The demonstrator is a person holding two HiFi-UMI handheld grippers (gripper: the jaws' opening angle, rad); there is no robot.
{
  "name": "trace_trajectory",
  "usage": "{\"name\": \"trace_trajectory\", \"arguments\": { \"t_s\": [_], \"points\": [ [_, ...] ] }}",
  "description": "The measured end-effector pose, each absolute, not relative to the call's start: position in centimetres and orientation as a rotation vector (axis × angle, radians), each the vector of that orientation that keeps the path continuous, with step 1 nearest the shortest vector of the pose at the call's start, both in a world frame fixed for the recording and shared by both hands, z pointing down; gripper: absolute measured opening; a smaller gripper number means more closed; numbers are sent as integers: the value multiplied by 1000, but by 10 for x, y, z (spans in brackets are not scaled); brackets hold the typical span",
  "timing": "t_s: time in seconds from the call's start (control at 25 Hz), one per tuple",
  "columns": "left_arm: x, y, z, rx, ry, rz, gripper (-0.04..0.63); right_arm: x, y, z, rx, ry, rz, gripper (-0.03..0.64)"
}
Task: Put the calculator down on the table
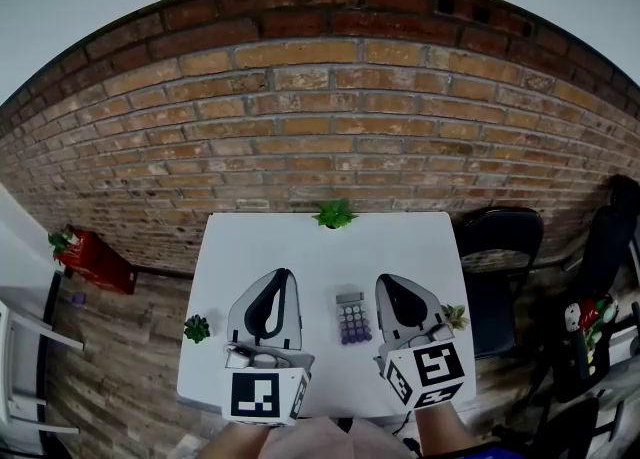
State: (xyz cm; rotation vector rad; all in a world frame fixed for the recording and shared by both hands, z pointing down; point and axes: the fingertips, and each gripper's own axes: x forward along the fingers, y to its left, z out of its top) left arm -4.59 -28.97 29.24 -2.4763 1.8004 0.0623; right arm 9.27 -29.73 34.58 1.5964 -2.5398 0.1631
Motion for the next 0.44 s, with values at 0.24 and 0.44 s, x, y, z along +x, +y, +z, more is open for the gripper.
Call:
{"name": "trace_trajectory", "arguments": {
  "t_s": [0.24,0.44],
  "points": [
    [-46,-292,292,-2475,1802,62,21,91,-301,345,1586,-2543,152,-2],
    [-45,-294,294,-2474,1801,59,21,91,-302,347,1584,-2544,148,-2]
  ]
}}
